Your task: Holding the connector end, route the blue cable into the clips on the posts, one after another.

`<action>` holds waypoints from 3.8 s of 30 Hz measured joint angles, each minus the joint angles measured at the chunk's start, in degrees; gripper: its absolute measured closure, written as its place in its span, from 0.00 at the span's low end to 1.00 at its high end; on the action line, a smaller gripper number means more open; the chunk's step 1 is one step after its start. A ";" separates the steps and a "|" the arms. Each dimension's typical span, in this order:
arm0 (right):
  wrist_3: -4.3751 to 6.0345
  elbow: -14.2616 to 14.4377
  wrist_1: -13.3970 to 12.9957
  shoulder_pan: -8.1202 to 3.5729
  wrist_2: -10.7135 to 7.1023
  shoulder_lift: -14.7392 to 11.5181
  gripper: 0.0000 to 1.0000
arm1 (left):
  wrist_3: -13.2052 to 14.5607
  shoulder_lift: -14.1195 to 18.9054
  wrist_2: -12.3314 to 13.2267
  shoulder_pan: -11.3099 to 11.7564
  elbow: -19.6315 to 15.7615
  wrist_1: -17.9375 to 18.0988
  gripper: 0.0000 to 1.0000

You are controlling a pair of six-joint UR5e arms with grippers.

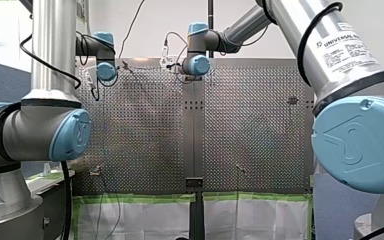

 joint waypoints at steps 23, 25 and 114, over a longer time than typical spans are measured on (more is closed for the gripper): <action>-0.22 -0.44 0.14 -2.49 -0.61 0.64 1.00 | -8.11 -2.82 3.57 1.43 0.01 1.20 0.80; -0.25 -0.44 0.14 -2.54 -0.66 0.65 1.00 | -8.89 -2.80 3.78 1.45 0.01 1.01 0.61; -0.19 -0.44 0.68 -3.04 -0.89 0.66 1.00 | 6.15 16.47 10.74 -3.82 -6.73 -23.98 0.00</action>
